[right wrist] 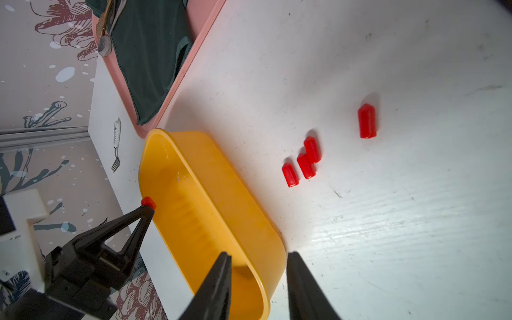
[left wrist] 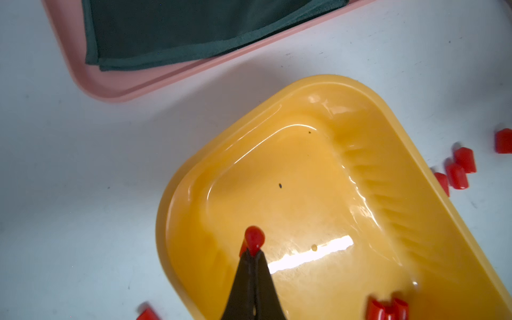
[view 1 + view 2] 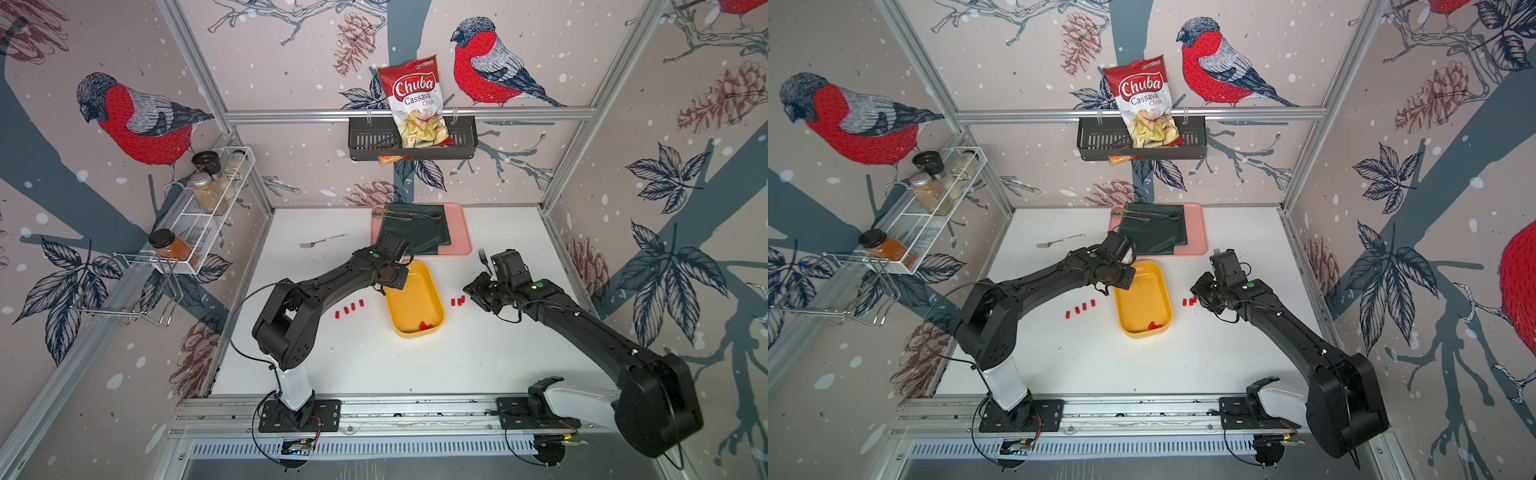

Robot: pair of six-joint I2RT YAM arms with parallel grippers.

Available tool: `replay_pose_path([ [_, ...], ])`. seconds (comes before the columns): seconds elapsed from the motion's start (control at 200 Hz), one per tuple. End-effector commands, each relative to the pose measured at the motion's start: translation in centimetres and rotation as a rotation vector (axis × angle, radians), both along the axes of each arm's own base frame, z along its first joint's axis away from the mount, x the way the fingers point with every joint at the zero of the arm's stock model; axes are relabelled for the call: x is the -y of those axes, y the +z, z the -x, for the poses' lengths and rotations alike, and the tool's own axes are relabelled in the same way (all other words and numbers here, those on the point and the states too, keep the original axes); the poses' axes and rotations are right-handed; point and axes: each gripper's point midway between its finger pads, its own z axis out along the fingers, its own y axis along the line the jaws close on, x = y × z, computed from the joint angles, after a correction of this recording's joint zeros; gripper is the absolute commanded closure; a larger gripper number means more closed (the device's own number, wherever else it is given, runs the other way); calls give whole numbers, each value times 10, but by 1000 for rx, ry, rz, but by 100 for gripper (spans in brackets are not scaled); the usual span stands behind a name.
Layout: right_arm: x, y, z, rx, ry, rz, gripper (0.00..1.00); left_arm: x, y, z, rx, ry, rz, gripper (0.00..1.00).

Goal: Take the screw protection sleeves out of the storage box
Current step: Pick up the screw protection sleeve from the storage box, then place the screw protection sleeve at the center of the board.

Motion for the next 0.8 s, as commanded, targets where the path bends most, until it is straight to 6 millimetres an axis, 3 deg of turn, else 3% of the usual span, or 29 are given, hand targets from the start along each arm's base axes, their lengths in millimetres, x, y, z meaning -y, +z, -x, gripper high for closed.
replay_pose_path([
  [0.0, 1, -2, 3, -9, -11, 4, 62, 3, 11, 13, -57, 57, 114, 100],
  [0.41, 0, -2, 4, -3, -3, 4, 62, -16, 39, 20, -73, 146, 209, 100],
  [0.54, 3, -2, 4, -3, -4, 22, 62, -44, 40, 15, -80, 225, 245, 100],
  [0.68, 4, -1, 5, 0, 0, 30, 62, -90, 34, 5, -98, 319, 253, 100],
  [0.795, 4, -3, 5, -4, 2, 33, 62, -109, 23, 1, -127, 353, 255, 100],
])
